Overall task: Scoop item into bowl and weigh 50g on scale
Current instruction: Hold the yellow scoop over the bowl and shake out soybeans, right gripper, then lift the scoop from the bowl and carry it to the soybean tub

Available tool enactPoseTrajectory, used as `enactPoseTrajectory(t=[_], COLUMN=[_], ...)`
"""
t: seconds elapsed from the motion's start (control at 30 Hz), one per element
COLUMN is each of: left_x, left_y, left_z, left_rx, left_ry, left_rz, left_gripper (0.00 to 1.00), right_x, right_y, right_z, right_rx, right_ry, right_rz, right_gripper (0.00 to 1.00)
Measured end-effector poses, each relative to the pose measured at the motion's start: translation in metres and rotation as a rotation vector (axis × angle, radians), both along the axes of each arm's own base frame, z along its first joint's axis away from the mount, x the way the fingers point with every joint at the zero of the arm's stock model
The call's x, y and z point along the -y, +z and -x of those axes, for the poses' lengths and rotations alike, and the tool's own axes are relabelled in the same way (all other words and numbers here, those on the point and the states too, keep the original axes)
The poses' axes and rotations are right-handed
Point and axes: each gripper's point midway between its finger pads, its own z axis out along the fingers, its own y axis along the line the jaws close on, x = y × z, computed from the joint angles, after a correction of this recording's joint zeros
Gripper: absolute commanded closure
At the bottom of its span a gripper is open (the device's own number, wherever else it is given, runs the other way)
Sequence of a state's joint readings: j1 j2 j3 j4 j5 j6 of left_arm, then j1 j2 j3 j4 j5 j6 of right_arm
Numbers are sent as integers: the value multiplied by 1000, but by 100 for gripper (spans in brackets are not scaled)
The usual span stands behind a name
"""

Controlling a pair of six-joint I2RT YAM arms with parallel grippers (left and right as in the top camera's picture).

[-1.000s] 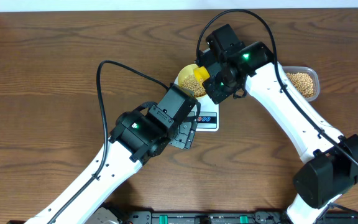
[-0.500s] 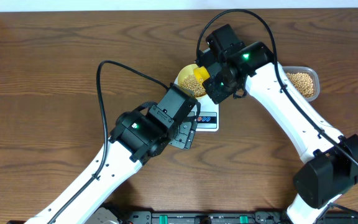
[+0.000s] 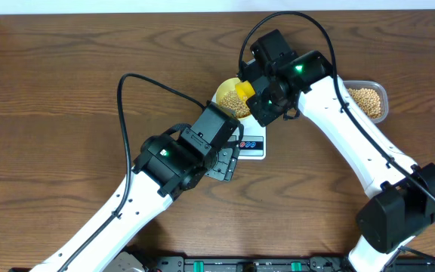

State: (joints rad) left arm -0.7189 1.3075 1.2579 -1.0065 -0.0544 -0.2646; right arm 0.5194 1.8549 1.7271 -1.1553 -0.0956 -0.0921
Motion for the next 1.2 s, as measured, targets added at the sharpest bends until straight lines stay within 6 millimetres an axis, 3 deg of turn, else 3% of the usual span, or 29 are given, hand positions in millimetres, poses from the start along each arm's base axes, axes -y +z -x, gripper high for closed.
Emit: enactPoseTrajectory(t=[0.6, 0.8, 1.2], left_x=[0, 0, 0], left_y=[0, 0, 0], left_z=[0, 0, 0], left_rx=[0, 0, 0], left_ry=[0, 0, 0], left_rz=[0, 0, 0], left_gripper=[22, 22, 22], right_x=[4, 1, -7], right_y=[2, 15, 16], right_z=[-3, -11, -7], right_rx=[21, 59, 72], right_ry=[5, 8, 39], right_rz=[28, 10, 24], right_gripper=[99, 99, 99])
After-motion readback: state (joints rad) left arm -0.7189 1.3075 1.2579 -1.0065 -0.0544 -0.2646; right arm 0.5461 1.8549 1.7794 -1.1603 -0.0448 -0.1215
